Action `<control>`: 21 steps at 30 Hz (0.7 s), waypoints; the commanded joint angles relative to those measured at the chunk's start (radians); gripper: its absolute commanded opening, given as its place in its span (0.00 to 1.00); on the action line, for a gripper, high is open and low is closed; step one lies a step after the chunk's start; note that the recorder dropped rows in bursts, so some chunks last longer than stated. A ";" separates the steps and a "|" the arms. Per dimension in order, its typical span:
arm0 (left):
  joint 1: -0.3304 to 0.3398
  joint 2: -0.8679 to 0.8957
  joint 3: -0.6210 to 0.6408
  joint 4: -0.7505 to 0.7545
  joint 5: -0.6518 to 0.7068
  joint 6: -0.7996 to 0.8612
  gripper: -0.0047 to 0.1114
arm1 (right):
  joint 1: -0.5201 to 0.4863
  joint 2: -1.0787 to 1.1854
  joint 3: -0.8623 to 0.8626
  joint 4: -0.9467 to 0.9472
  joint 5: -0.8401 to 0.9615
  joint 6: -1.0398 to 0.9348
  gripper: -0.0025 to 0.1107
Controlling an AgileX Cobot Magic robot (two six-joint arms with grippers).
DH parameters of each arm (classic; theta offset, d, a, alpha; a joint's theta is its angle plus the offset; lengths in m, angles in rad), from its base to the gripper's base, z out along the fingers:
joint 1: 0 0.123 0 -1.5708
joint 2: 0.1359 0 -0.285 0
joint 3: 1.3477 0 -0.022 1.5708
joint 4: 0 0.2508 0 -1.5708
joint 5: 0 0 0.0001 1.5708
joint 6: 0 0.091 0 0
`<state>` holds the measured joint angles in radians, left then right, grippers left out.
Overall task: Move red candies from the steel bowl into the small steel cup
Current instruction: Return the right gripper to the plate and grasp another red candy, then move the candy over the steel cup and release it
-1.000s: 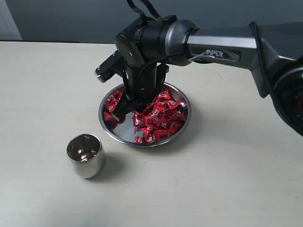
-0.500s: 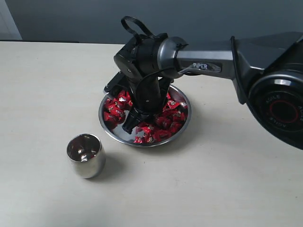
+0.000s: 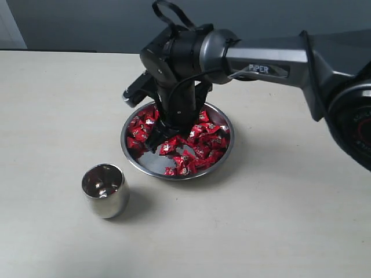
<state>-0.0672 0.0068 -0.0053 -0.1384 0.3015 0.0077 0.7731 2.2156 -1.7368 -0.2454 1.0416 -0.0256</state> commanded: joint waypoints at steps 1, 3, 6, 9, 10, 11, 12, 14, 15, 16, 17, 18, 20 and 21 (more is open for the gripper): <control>0.005 -0.007 0.005 -0.003 -0.012 0.000 0.04 | -0.004 -0.080 -0.007 0.061 -0.048 0.003 0.02; 0.005 -0.007 0.005 -0.003 -0.012 0.000 0.04 | -0.004 -0.106 -0.007 0.115 -0.064 -0.002 0.02; 0.005 -0.007 0.005 -0.003 -0.012 0.000 0.04 | -0.004 -0.143 -0.007 0.252 -0.065 -0.037 0.02; 0.005 -0.007 0.005 -0.003 -0.012 0.000 0.04 | 0.006 -0.163 -0.007 0.435 -0.053 -0.149 0.02; 0.005 -0.007 0.005 -0.003 -0.012 0.000 0.04 | 0.012 -0.166 -0.007 0.479 -0.049 -0.189 0.02; 0.005 -0.007 0.005 -0.003 -0.012 0.000 0.04 | 0.027 -0.166 -0.007 0.538 -0.042 -0.242 0.02; 0.005 -0.007 0.005 -0.003 -0.012 0.000 0.04 | 0.039 -0.166 -0.007 0.566 -0.040 -0.269 0.02; 0.005 -0.007 0.005 -0.003 -0.012 0.000 0.04 | 0.073 -0.164 -0.007 0.584 -0.042 -0.292 0.02; 0.005 -0.007 0.005 -0.003 -0.012 0.000 0.04 | 0.087 -0.164 -0.007 0.580 -0.045 -0.295 0.02; 0.005 -0.007 0.005 -0.003 -0.012 0.000 0.04 | 0.102 -0.164 -0.007 0.565 -0.046 -0.295 0.02; 0.005 -0.007 0.005 -0.003 -0.012 0.000 0.04 | 0.116 -0.164 -0.007 0.552 -0.049 -0.295 0.02; 0.005 -0.007 0.005 -0.003 -0.012 0.000 0.04 | 0.126 -0.164 -0.007 0.545 -0.047 -0.295 0.02; 0.005 -0.007 0.005 -0.003 -0.012 0.000 0.04 | 0.135 -0.164 -0.007 0.538 -0.030 -0.292 0.02; 0.005 -0.007 0.005 -0.003 -0.012 0.000 0.04 | 0.137 -0.164 -0.007 0.538 -0.020 -0.292 0.02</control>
<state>-0.0672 0.0068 -0.0053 -0.1384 0.3015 0.0077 0.9030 2.0591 -1.7368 0.3126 1.0028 -0.3074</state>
